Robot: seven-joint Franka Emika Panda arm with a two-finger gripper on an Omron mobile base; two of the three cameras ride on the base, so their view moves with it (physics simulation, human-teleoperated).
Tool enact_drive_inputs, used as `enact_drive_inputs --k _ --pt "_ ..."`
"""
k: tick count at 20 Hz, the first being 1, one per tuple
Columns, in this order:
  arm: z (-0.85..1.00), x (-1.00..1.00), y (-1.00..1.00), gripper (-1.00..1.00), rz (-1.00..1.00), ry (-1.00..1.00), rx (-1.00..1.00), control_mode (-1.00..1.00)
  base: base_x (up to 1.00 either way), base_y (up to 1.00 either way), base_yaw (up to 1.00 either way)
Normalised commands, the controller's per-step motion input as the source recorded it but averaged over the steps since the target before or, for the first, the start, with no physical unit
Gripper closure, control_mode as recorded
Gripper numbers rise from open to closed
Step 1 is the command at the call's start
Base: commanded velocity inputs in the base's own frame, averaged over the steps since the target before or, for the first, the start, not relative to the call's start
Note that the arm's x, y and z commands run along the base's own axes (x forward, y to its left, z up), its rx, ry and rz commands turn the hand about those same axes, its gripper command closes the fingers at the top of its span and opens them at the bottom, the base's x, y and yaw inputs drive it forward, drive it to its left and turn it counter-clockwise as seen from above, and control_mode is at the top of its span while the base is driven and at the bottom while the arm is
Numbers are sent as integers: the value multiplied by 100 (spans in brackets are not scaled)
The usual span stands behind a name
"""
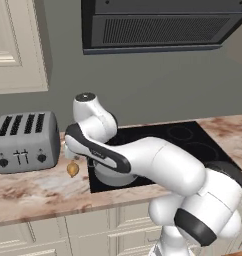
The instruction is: Turn on the burner for the pot on the stove. Wait thirty seconds for the pot to heat up. Then add the onion to the pot.
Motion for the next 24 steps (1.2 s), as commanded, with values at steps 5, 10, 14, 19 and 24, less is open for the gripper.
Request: enact_drive_inputs --k 5,10,14,19,24 --pt "0 7 3 -100 -6 0 -1 -100 0 0 0" --pt "-16 19 0 -100 -3 0 0 -100 0 0 0" --pt "-39 18 0 -100 -1 0 0 -100 0 0 0" --pt "-26 23 15 -100 0 0 0 -100 0 0 0" --pt "-11 25 36 -100 0 0 -3 -100 0 0 0"
